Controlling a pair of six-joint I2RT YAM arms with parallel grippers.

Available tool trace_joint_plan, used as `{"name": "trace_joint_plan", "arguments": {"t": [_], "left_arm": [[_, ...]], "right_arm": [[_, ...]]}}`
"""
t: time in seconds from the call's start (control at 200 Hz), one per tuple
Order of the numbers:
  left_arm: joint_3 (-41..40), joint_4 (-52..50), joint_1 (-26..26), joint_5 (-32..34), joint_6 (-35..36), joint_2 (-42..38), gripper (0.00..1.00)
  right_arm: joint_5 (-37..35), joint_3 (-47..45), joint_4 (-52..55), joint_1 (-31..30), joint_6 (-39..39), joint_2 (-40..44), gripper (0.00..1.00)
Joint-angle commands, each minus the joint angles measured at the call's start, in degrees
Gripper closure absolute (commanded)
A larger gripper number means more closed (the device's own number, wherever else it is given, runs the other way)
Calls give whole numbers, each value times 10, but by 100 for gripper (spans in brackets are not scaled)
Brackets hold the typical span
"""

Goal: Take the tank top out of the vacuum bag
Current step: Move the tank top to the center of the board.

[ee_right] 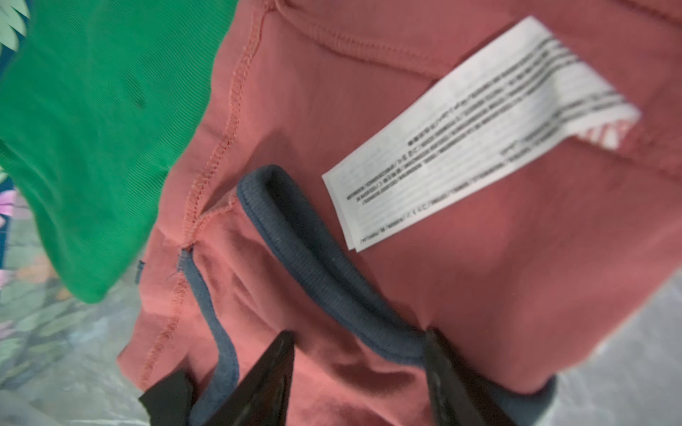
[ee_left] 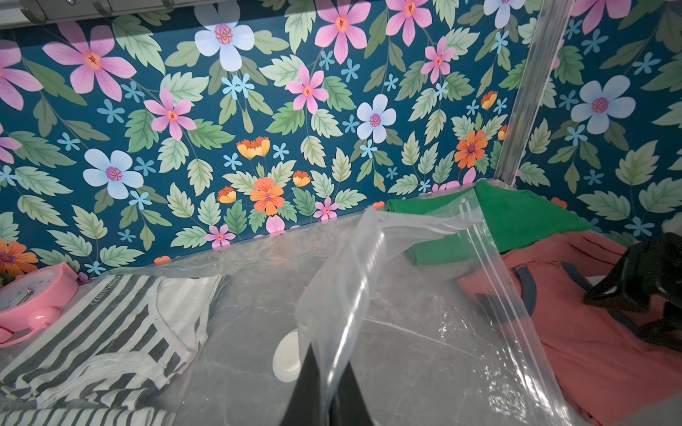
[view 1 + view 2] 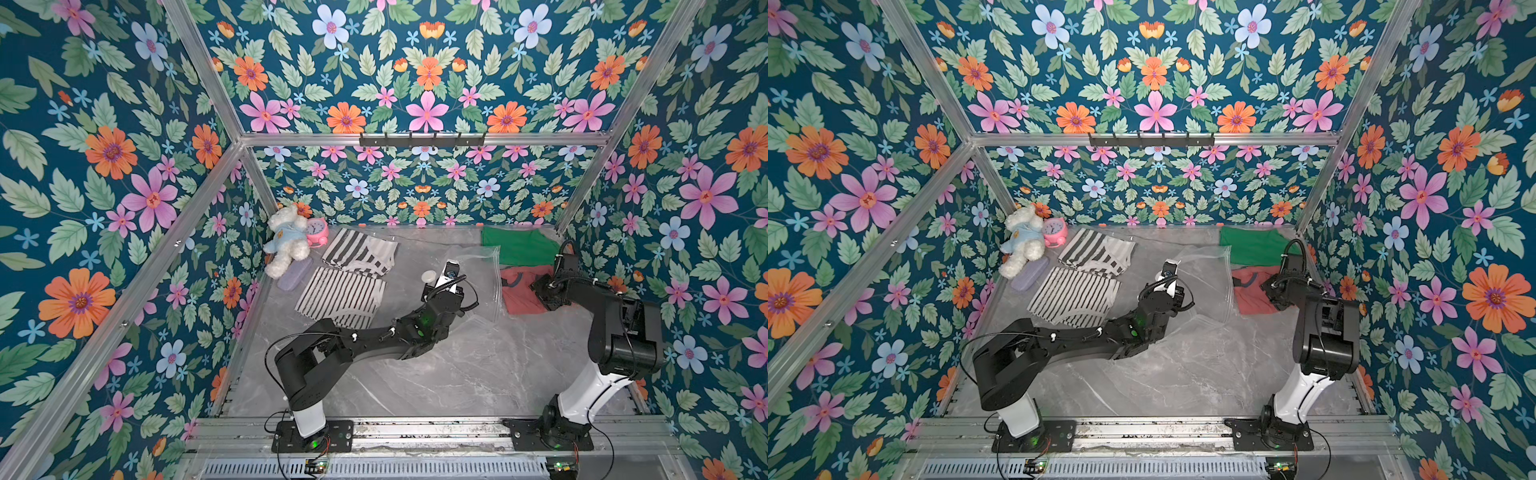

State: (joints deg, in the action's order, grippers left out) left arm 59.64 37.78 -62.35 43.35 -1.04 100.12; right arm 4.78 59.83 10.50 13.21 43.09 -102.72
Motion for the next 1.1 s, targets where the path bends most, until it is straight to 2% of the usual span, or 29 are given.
{"name": "trace_joint_plan", "arguments": {"t": [0.0, 0.135, 0.46, 0.65, 0.915, 1.095], "left_arm": [[-2, 28, 1, 10, 8, -7, 91], [-3, 18, 0, 10, 3, -9, 91], [-14, 33, 0, 9, 10, -18, 91], [-14, 24, 0, 9, 3, -28, 91], [-15, 23, 0, 8, 1, -27, 91], [-11, 18, 1, 2, -4, -22, 96]], "right_arm": [[22, -9, 22, 3, 45, -17, 41], [28, -35, -14, 7, 82, -11, 42], [37, -42, -25, 7, 104, -7, 43], [42, -50, -18, 0, 91, 49, 42], [58, -44, 6, -23, 29, 136, 41], [178, -104, -102, -31, 20, 201, 41]]}}
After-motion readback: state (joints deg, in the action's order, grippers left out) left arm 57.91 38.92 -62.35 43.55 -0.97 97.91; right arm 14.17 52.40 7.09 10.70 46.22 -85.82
